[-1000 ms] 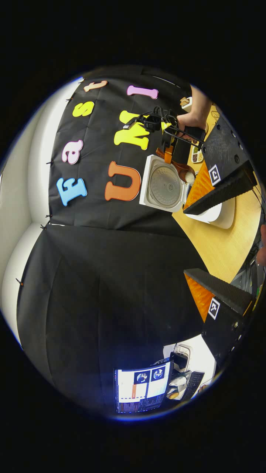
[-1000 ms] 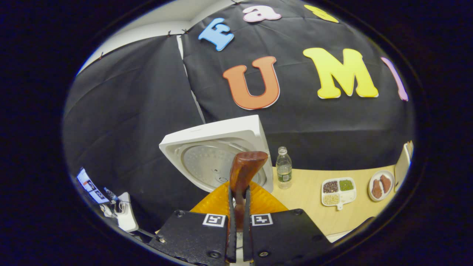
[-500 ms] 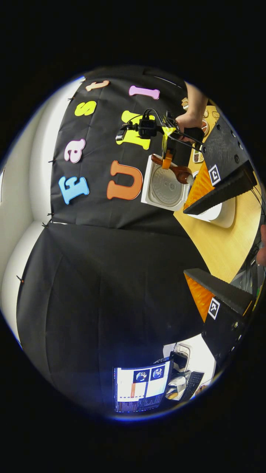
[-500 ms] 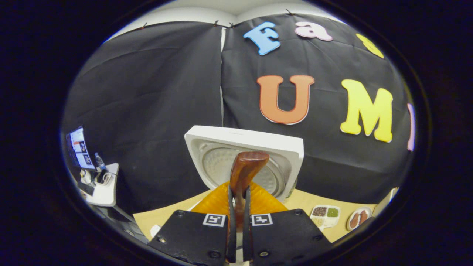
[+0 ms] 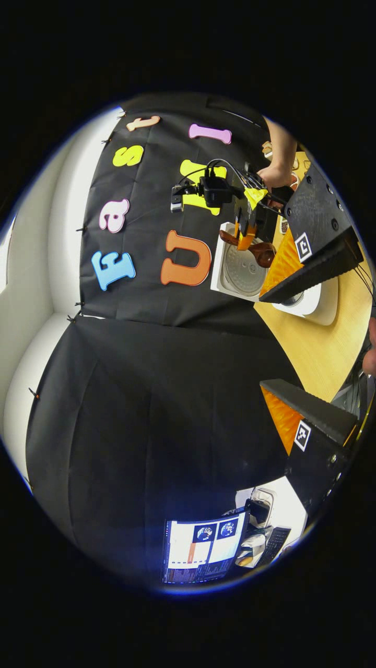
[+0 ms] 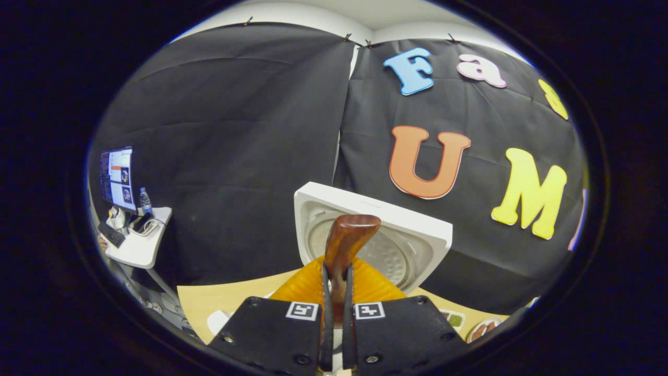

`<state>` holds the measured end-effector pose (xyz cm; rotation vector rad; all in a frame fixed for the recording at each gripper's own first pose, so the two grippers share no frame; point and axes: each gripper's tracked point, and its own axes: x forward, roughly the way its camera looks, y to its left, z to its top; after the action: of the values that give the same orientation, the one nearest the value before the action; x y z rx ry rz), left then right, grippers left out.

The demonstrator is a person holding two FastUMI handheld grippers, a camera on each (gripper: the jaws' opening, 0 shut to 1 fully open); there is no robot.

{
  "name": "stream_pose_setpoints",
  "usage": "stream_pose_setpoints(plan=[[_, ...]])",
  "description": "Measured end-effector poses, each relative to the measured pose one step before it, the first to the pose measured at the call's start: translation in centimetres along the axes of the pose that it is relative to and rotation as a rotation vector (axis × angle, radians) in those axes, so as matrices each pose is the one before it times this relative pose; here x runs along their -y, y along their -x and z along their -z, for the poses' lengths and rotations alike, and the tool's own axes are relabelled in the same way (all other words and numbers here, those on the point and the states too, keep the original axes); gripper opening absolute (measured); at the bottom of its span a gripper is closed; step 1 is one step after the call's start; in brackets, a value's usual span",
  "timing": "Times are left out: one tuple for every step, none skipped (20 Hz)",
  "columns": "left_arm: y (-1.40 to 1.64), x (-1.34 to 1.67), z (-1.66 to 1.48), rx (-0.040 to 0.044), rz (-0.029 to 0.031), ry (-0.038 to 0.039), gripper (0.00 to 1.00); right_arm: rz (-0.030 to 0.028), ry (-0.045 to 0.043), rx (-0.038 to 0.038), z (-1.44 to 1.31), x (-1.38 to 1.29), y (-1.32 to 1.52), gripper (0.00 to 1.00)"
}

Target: Close the left gripper, press the button to open the rice cooker; take a wooden spoon from the chopstick holder with the right hand, scoop a spoonful of rice and pour it into the rice cooker, then put the wooden spoon back into the chopstick holder.

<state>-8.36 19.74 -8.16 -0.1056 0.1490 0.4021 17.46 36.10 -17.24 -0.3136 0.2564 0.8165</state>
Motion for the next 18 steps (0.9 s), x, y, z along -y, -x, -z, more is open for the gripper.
stream_pose_setpoints(plan=[[0.055,0.006,-0.094,0.00048,0.00281,0.00121,0.94,-0.00034,-0.00408,0.00113,-0.104,-0.005,0.074,0.12],[-0.053,0.039,-0.043,-0.00018,0.00325,0.00178,0.94,0.00023,-0.00254,0.00226,0.127,0.113,0.078,0.12],[0.015,0.026,0.014,0.00023,0.00236,-0.00001,0.94,0.00179,-0.00347,0.00282,-0.148,0.090,0.110,0.12],[0.024,0.019,-0.030,-0.00079,0.00292,0.00009,0.94,-0.00004,-0.00410,0.00419,0.069,0.050,0.181,0.12],[0.042,0.096,-0.102,-0.00061,0.00406,0.00065,0.94,-0.00071,-0.01191,0.00448,-0.120,0.125,0.196,0.12],[0.067,0.115,-0.084,-0.00097,0.00560,0.00011,0.94,-0.00075,-0.02038,0.00278,0.026,0.192,0.146,0.12],[0.057,0.025,-0.009,0.00146,0.00404,-0.00119,0.94,0.00031,-0.02813,-0.00023,-0.113,0.314,0.173,0.12],[0.029,0.116,-0.015,-0.00011,0.00705,-0.00045,0.94,0.00290,-0.03286,0.00028,-0.040,0.481,0.090,0.12],[0.077,0.157,-0.095,0.00093,0.00935,-0.00058,0.94,0.00297,-0.04046,0.00012,-0.222,0.478,0.254,0.12],[0.023,0.142,-0.074,-0.00038,0.01041,-0.00273,0.94,0.00077,-0.04432,0.00151,-0.432,0.491,0.404,0.12],[0.100,0.211,-0.117,-0.00116,0.01149,-0.00330,0.94,0.00237,-0.05089,0.00178,-0.415,0.493,0.535,0.12],[0.076,0.278,-0.069,-0.00131,0.01454,-0.00298,0.94,0.00339,-0.05385,0.00169,-0.252,0.477,0.742,0.12],[0.095,0.343,-0.076,-0.00043,0.01438,-0.00236,0.94,0.00313,-0.05290,0.00497,-0.451,0.507,0.806,0.12],[-0.093,0.814,0.103,-0.00307,0.01717,-0.00308,0.94,0.00370,-0.04420,0.00786,-0.287,0.530,0.889,0.12],[-0.316,0.870,0.199,-0.00293,0.01444,-0.00302,0.94,0.00681,-0.03581,0.00854,-0.572,0.321,0.807,0.12],[-0.424,0.845,0.026,-0.00197,0.01853,-0.00269,0.94,0.01107,-0.02780,0.01138,-0.684,0.554,0.629,0.12],[-0.322,0.801,-0.072,-0.00033,0.02333,-0.00146,0.94,0.01588,-0.02411,0.01198,-0.677,0.803,0.906,0.12],[-0.098,0.491,-0.051,-0.00045,0.01831,-0.00171,0.94,0.01873,-0.02800,0.01126,-0.119,0.995,1.534,0.12]])
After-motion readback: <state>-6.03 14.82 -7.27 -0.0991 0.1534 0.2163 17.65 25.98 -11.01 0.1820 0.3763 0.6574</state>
